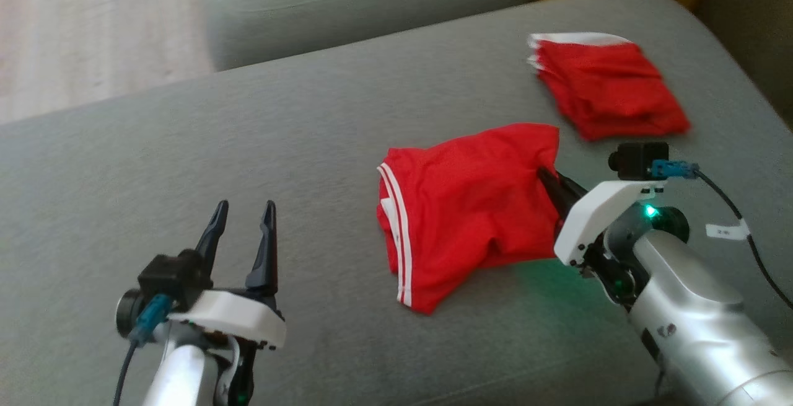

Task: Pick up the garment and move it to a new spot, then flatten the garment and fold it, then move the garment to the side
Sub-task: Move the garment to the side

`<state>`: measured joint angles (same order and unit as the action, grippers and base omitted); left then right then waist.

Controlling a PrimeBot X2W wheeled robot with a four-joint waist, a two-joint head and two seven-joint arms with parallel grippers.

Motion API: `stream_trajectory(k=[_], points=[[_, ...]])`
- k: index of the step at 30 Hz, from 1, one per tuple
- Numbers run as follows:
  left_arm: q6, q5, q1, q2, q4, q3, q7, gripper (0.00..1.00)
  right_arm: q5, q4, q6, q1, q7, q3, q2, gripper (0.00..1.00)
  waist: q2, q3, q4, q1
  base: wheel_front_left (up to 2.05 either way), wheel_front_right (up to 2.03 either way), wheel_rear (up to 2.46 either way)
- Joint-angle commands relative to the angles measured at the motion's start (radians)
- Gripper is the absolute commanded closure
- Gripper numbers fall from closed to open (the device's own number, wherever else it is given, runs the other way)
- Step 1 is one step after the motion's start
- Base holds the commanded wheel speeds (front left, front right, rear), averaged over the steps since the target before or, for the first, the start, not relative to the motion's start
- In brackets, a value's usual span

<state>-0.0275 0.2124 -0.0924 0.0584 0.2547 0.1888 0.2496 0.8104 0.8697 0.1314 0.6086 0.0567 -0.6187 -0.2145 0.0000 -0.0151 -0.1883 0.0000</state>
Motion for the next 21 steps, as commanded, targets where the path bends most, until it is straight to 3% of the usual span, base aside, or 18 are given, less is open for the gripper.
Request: stream_trajectory(k=[1, 9, 15, 21], points=[[-0.003, -0.009, -0.059, 0.002, -0.028, -0.022, 0.012, 0.0, 0.008, -0.035, -0.001, 0.015, -0.016, -0.011, -0.01, 1.0, 0.0, -0.012, -0.052, 0.0, 0.0, 0.0, 0.0], [-0.008, -0.014, -0.079, -0.001, -0.016, -0.006, 0.012, 0.0, 0.02, -0.076, -0.001, 0.004, -0.027, -0.003, -0.036, 1.0, 0.0, -0.038, -0.085, 0.0, 0.0, 0.0, 0.0], [-0.006, -0.025, -0.106, -0.002, -0.02, -0.004, 0.012, 0.0, 0.009, -0.122, -0.001, 0.061, -0.029, -0.009, -0.066, 1.0, 0.0, -0.094, -0.052, 0.0, 0.0, 0.0, 0.0], [-0.004, -0.042, -0.146, 0.005, -0.024, 0.001, 0.012, 0.0, -0.003, -0.168, -0.001, 0.216, 0.014, -0.069, -0.126, 1.0, 0.0, -0.194, -0.006, 0.0, 0.0, 0.0, 0.0]])
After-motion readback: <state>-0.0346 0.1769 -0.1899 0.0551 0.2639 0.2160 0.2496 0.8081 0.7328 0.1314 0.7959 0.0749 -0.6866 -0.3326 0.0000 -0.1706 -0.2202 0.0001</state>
